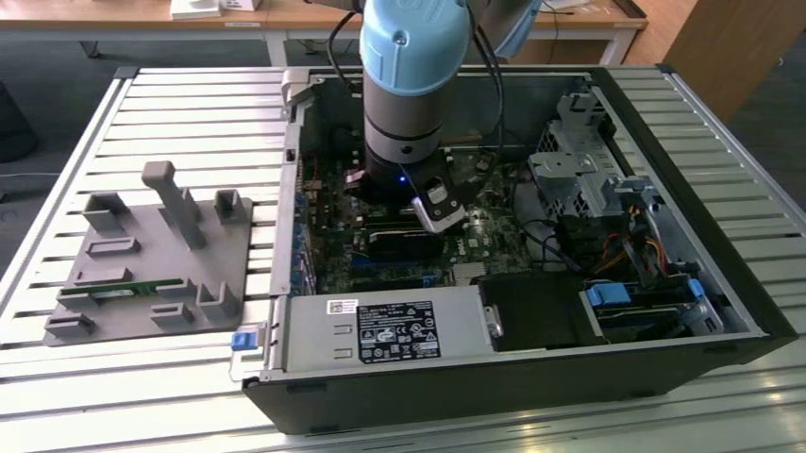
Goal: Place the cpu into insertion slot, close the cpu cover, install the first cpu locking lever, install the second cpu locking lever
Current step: 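Install the second cpu locking lever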
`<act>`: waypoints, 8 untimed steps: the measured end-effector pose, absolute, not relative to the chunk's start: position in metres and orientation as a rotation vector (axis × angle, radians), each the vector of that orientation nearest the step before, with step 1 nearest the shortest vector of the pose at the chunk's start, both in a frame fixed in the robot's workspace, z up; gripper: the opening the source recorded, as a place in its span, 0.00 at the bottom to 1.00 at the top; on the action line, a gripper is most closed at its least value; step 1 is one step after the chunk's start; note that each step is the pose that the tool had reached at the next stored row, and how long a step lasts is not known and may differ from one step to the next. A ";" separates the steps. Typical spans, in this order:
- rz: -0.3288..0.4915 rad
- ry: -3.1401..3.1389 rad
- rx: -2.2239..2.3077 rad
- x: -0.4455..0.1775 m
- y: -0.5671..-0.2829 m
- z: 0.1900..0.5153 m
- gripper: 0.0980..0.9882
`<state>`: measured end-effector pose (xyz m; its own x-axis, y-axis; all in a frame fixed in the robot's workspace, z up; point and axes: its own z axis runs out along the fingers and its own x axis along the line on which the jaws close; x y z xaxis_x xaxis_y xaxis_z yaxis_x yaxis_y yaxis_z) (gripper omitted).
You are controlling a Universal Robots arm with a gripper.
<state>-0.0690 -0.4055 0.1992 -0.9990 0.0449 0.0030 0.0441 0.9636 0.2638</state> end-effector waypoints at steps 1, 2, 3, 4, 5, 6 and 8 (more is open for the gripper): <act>0.419 3.110 0.070 -0.069 -0.406 0.198 0.01; 0.421 3.110 0.070 -0.069 -0.406 0.197 0.01; 0.423 3.109 0.070 -0.069 -0.406 0.196 0.01; 0.427 3.109 0.070 -0.069 -0.406 0.196 0.01; 0.432 3.108 0.070 -0.069 -0.406 0.196 0.01; 0.436 3.108 0.070 -0.069 -0.406 0.195 0.01; 0.444 3.107 0.070 -0.069 -0.406 0.195 0.01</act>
<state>-0.0692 -0.4061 0.1947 -0.9990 0.0446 0.0038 0.0439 0.9590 0.2798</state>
